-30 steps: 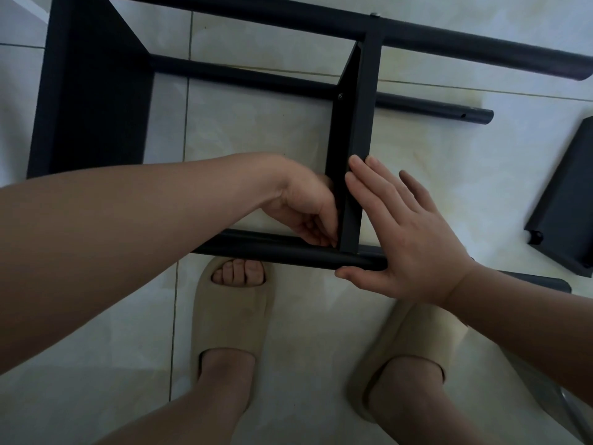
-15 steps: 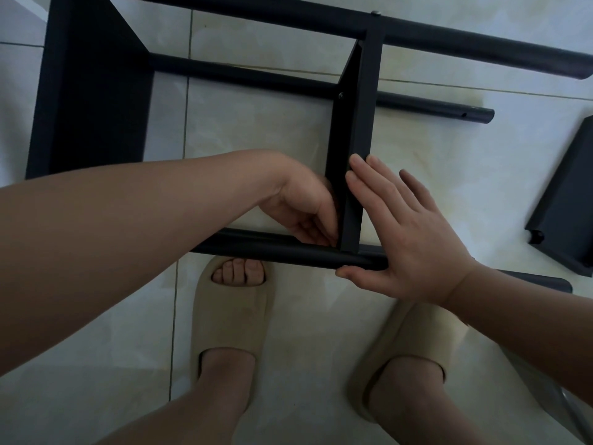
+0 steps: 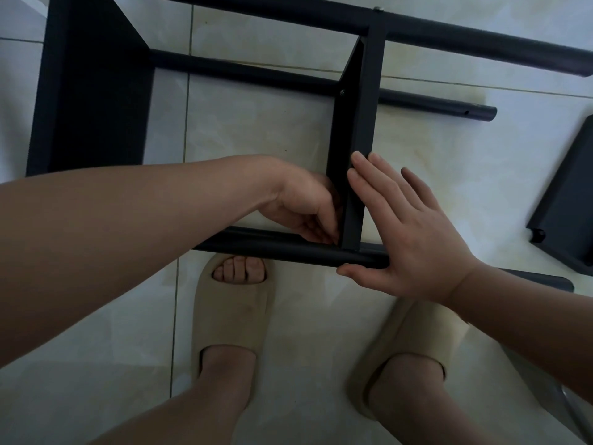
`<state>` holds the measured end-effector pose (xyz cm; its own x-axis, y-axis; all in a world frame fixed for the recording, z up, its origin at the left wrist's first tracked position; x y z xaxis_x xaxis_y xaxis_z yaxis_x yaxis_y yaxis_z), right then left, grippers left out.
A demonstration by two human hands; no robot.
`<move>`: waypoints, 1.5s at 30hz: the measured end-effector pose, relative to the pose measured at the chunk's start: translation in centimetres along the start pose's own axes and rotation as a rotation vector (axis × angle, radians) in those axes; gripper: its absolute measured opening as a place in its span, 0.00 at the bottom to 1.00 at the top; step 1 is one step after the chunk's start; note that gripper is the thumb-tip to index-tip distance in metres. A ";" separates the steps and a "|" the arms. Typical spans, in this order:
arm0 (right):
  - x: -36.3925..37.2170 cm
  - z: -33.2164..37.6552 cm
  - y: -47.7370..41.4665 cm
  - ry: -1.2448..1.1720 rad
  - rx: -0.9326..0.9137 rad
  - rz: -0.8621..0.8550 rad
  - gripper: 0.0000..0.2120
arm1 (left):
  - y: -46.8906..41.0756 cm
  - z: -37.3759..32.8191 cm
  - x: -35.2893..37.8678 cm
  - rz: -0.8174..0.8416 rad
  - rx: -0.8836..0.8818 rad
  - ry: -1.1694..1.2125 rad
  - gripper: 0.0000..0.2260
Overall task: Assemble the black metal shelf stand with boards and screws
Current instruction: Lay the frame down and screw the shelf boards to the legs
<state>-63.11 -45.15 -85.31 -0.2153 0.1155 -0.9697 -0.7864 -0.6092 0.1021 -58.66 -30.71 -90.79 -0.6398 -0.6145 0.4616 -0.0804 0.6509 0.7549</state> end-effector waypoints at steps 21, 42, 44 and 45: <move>0.0 0.0 0.0 -0.013 0.001 0.003 0.49 | -0.4 -0.4 -0.9 -0.005 -0.112 -0.234 0.05; 0.0 0.0 0.0 -0.018 -0.004 -0.004 0.49 | -0.3 -0.2 -0.8 -0.005 -0.055 -0.253 0.06; 0.0 0.0 0.0 -0.016 -0.005 -0.003 0.49 | -0.2 -0.3 -0.8 0.005 -0.044 -0.243 0.06; 0.0 0.0 0.0 -0.016 -0.005 -0.002 0.49 | -0.1 -0.3 -0.8 0.013 -0.037 -0.234 0.06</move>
<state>-63.11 -45.11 -85.32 -0.2232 0.1290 -0.9662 -0.7836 -0.6132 0.0991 -57.93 -30.41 -91.10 -0.8008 -0.4833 0.3537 -0.0459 0.6383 0.7684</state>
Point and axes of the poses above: each hand's wrist, its own y-axis away from the middle knuckle, its own x-axis out of the palm, z = x × y, the point moved 4 cm from there along -y, towards the middle knuckle, and after that the axes turned 7 degrees about y, right-handed, at the moved point
